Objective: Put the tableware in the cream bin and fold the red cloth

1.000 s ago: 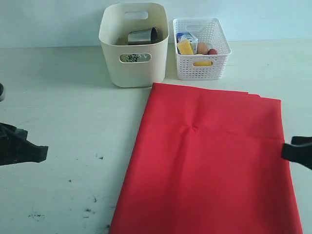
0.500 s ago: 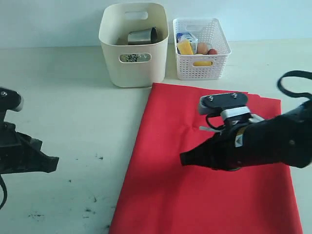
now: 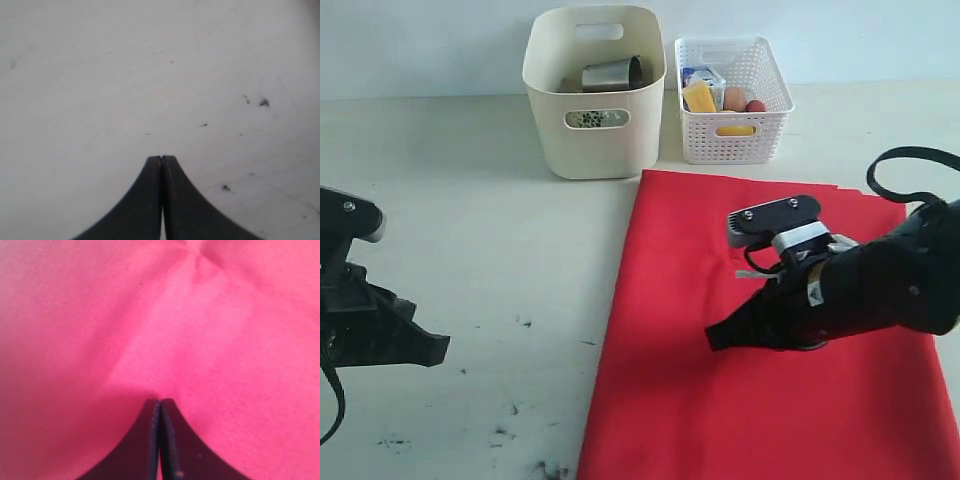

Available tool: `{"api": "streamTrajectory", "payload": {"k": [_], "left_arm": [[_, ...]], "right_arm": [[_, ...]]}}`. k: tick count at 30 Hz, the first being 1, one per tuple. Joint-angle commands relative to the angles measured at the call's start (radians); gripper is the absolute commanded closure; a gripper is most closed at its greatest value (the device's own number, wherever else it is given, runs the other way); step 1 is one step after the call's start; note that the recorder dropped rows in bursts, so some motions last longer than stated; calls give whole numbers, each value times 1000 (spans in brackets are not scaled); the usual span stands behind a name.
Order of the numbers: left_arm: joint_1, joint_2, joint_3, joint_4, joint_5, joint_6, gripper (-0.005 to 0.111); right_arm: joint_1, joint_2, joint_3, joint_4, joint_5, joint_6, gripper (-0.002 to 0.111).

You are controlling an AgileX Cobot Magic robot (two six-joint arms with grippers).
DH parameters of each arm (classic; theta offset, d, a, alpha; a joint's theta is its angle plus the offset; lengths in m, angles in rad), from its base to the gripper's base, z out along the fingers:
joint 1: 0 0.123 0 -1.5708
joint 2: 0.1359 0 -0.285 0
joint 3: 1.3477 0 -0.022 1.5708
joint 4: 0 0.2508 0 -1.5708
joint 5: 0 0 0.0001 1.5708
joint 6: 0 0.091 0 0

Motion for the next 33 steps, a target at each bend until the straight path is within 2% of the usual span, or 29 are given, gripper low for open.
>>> {"api": "streamTrajectory", "payload": {"k": [1,5,9,11,13,19,24,27,33], "left_arm": [[3,3,3,7,-3,-8,107],[3,3,3,7,-3,-8,107],[3,3,3,7,-8,-8,107],[3,3,3,7,-11,-8,107],[3,3,3,7,-18,-8,107],[3,3,3,16,-36,-6,107],[3,3,3,19,-55,-6,107],[3,3,3,19,-61,-6,107],[3,3,3,19,-63,-6,107]], "right_arm": [[-121,35,84,-236,170,208,108],[-257,35,85,-511,201,465,108],[-376,35,69,-869,278,875,108],[-407,35,56,-992,349,1018,108],[-415,25,52,-1038,395,1110,108],[-413,-105,52,-1022,385,1149,108],[-413,-213,89,-1044,198,1125,108],[-413,-205,89,-1093,150,1127,108],[-415,-77,48,-1147,218,1162,108]]}}
